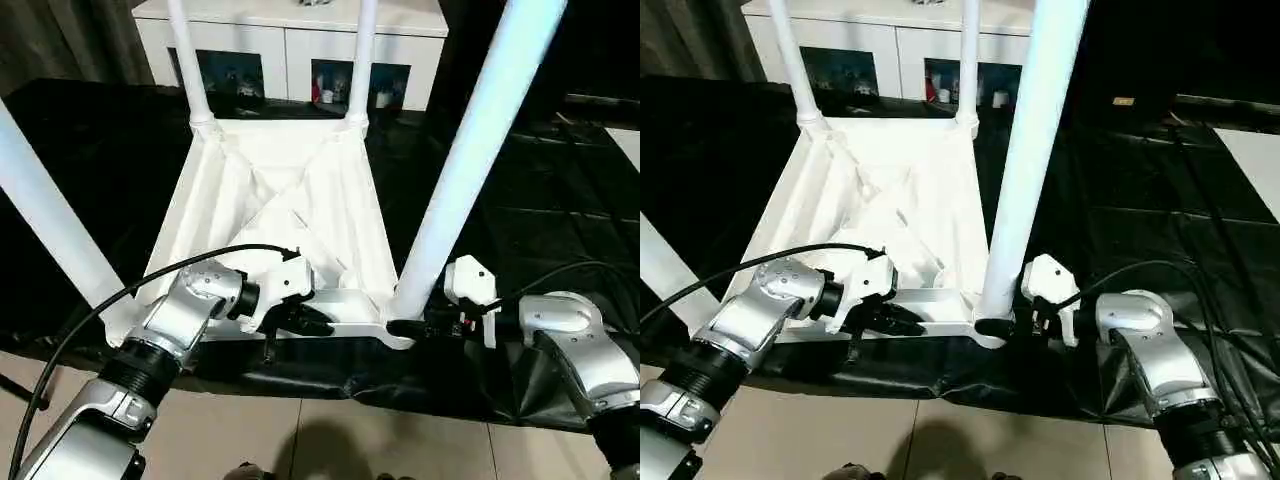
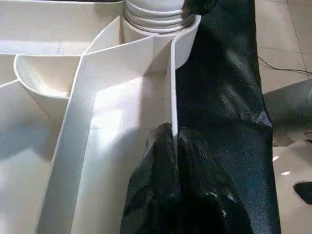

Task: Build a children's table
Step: Rotate leg to tighten

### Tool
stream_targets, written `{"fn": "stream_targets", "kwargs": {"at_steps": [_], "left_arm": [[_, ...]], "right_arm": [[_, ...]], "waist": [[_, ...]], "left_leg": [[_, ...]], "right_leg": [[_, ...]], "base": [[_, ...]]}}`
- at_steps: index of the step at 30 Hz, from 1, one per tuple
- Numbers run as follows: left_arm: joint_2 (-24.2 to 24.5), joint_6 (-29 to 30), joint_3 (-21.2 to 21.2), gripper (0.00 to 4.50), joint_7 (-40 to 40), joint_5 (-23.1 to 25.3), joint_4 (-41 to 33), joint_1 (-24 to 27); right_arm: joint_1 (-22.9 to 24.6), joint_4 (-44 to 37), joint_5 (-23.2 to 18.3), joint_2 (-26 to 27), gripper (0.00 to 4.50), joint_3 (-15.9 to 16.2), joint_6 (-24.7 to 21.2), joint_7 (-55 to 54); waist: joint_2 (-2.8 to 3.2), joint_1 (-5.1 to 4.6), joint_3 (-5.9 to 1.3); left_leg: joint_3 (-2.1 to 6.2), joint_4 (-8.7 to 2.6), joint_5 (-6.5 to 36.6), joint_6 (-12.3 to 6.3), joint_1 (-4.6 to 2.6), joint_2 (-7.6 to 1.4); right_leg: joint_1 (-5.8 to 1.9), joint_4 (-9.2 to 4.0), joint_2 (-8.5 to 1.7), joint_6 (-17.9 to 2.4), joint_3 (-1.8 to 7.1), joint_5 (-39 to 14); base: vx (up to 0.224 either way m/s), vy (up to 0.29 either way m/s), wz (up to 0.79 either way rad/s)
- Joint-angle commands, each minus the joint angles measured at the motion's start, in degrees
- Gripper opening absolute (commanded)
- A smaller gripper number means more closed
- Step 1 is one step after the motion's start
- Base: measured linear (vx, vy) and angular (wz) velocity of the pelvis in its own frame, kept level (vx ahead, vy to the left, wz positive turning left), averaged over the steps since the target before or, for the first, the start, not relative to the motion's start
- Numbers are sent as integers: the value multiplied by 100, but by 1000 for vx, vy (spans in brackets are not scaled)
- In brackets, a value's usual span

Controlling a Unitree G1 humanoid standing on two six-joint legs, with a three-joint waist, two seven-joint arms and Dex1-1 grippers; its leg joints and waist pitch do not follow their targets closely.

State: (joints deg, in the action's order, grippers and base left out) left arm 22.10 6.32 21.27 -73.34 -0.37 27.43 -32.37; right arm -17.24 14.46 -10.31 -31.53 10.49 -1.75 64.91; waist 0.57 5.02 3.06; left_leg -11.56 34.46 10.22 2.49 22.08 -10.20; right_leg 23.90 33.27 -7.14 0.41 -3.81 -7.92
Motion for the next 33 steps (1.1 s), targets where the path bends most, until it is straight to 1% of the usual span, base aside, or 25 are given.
{"fn": "stream_targets", "kwargs": {"at_steps": [1, 4, 6, 8, 9, 10, 11, 12, 13, 16, 17, 18, 20, 21, 23, 24, 25, 26, 27, 28, 29, 30, 31, 32, 33], "left_arm": [[-13, -5, 99, 0, -122, -27, -192, -7], [-19, -5, 98, 0, -113, -24, -187, -6], [-44, -10, 81, 0, -58, -21, -172, -7], [-155, 30, 13, 0, 165, -5, -83, -45], [-168, 36, 5, 0, 195, -1, -69, -52], [-300, 87, -73, 0, 485, 35, 60, -125], [-349, 137, -108, 0, 611, 50, 108, -156], [-474, 254, -190, 0, 884, 65, 219, -233], [-633, 412, -274, 0, 1131, 42, 296, -312], [-798, 576, -358, 0, 1453, 56, 378, -412], [-897, 675, -403, 0, 1671, 81, 431, -483], [-1016, 765, -475, 0, 1961, 104, 513, -568], [-1286, 1016, -673, 0, 2668, 137, 722, -768], [-1480, 1147, -817, 0, 3187, 164, 894, -917], [-1719, 1234, -1013, 0, 3850, 197, 1113, -1092], [-1821, 1219, -1099, 0, 4134, 206, 1211, -1167], [-1872, 1183, -1095, 0, 4295, 267, 1285, -1218], [-1902, 1165, -1080, 0, 4391, 310, 1329, -1251], [-1896, 1062, -990, 0, 4513, 446, 1377, -1288], [-1904, 1000, -935, 0, 4559, 510, 1405, -1306], [-1937, 982, -937, 0, 4581, 501, 1427, -1318], [-1921, 908, -868, 0, 4566, 565, 1410, -1311], [-1889, 847, -788, 0, 4426, 596, 1369, -1275], [-1858, 817, -738, 0, 4304, 599, 1331, -1228], [-1825, 748, -689, 0, 4241, 628, 1320, -1213]], "right_arm": [[-46, 134, 229, -46, 225, 89, 119, -30], [-47, 175, 198, 18, 224, 59, 97, -80], [-51, 255, 194, 120, 223, 12, 80, -237], [-63, 495, 134, 423, 222, -173, 32, -727], [-66, 512, 129, 449, 222, -191, 21, -775], [-93, 655, 85, 687, 222, -350, -73, -1233], [-103, 680, 90, 750, 220, -388, -105, -1383], [-120, 720, 116, 907, 218, -464, -199, -1750], [-120, 706, 184, 1122, 217, -535, -328, -2240], [-103, 616, 239, 1355, 215, -595, -520, -2704], [-100, 537, 329, 1524, 211, -629, -620, -3068], [-109, 474, 461, 1705, 211, -669, -735, -3485], [-139, 376, 845, 2035, 209, -745, -978, -4423], [-177, 336, 1030, 2261, 208, -826, -1121, -5004], [-244, 309, 1203, 2514, 206, -889, -1271, -5657], [-287, 288, 1289, 2637, 206, -891, -1318, -5958], [-322, 267, 1316, 2748, 206, -885, -1359, -6136], [-343, 244, 1328, 2824, 206, -878, -1396, -6255], [-394, 257, 1453, 2850, 206, -760, -1376, -6312], [-441, 283, 1547, 2858, 206, -655, -1329, -6312], [-474, 294, 1617, 2889, 206, -598, -1311, -6327], [-488, 296, 1649, 2913, 206, -580, -1317, -6344], [-482, 290, 1523, 2956, 206, -622, -1245, -6231], [-451, 233, 1399, 3013, 206, -707, -1170, -6156], [-439, 213, 1386, 2987, 206, -703, -1128, -6099]], "waist": [[-74, -30, -414], [-80, -33, -413], [-65, -34, -412], [-71, -45, -403], [-77, -77, -395], [-92, -113, -389], [-90, -132, -384], [-102, -173, -378], [-95, -207, -372], [-117, -272, -361], [-119, -293, -355], [-118, -303, -353], [-121, -321, -353], [-125, -338, -341], [-119, -335, -359], [-112, -329, -366], [-124, -327, -370], [-124, -325, -377], [-105, -328, -385], [-93, -319, -397], [-101, -321, -401], [-83, -304, -411], [-92, -302, -406], [-68, -290, -417], [-74, -289, -416]], "left_leg": [[114, -464, 1495, -383, -105, -281], [113, -464, 1540, -379, -109, -281], [112, -464, 1566, -370, -113, -281], [118, -477, 1700, -305, -113, -277], [131, -494, 1807, -239, -104, -274], [133, -498, 1925, -171, -109, -262], [138, -498, 1984, -141, -111, -255], [148, -505, 2091, -90, -122, -250], [160, -510, 2153, -43, -119, -242], [185, -517, 2293, 1, -101, -223], [177, -501, 2331, -4, -125, -211], [181, -492, 2366, -19, -131, -200], [189, -491, 2302, 33, -118, -190], [187, -483, 2320, 73, -128, -181], [199, -453, 2339, 77, -167, -154], [202, -462, 2334, 68, -164, -161], [201, -472, 2320, 14, -150, -162], [205, -483, 2278, -11, -132, -163], [213, -513, 2185, -48, -85, -176], [208, -522, 2107, -64, -86, -189], [196, -522, 2066, -86, -85, -187], [186, -524, 1966, -120, -77, -186], [176, -526, 1899, -171, -63, -189], [166, -520, 1825, -192, -74, -195], [159, -519, 1793, -208, -72, -195]], "right_leg": [[-278, -305, -143, -1265, 182, -1622], [-278, -313, -145, -1263, 184, -1663], [-267, -319, -148, -1272, 184, -1685], [-262, -339, -150, -1229, 181, -1857], [-263, -353, -149, -1179, 174, -2007], [-253, -375, -145, -1122, 167, -2176], [-247, -390, -148, -1093, 164, -2280], [-238, -415, -139, -1014, 153, -2496], [-230, -438, -144, -942, 144, -2688], [-226, -503, -149, -729, 112, -3080], [-190, -536, -141, -656, 112, -3248], [-176, -559, -147, -615, 103, -3372], [-170, -576, -133, -527, 87, -3496], [-139, -595, -124, -478, 76, -3609], [-115, -639, -129, -392, 43, -3747], [-119, -642, -131, -384, 46, -3705], [-123, -645, -127, -376, 46, -3570], [-150, -635, -127, -374, 43, -3477], [-183, -599, -124, -387, 54, -3245], [-189, -583, -125, -426, 67, -2992], [-191, -576, -121, -460, 77, -2858], [-204, -541, -125, -555, 95, -2596], [-215, -530, -126, -620, 106, -2421], [-217, -502, -128, -704, 119, -2227], [-220, -499, -127, -742, 123, -2144]], "base": [[0, 0, 0], [0, 0, 0], [0, 0, 0], [0, 0, 0], [0, 0, 0], [0, 0, 0], [0, 0, 0], [0, 0, 0], [0, 0, 0], [0, 0, 0], [0, 0, 0], [0, 0, 0], [0, 0, 0], [0, 0, 0], [0, 0, 0], [0, 0, 0], [0, 0, 0], [0, 0, 0], [0, 0, 0], [0, 0, 0], [0, 0, 0], [0, 0, 0], [0, 0, 0], [0, 0, 0], [0, 0, 0]]}}
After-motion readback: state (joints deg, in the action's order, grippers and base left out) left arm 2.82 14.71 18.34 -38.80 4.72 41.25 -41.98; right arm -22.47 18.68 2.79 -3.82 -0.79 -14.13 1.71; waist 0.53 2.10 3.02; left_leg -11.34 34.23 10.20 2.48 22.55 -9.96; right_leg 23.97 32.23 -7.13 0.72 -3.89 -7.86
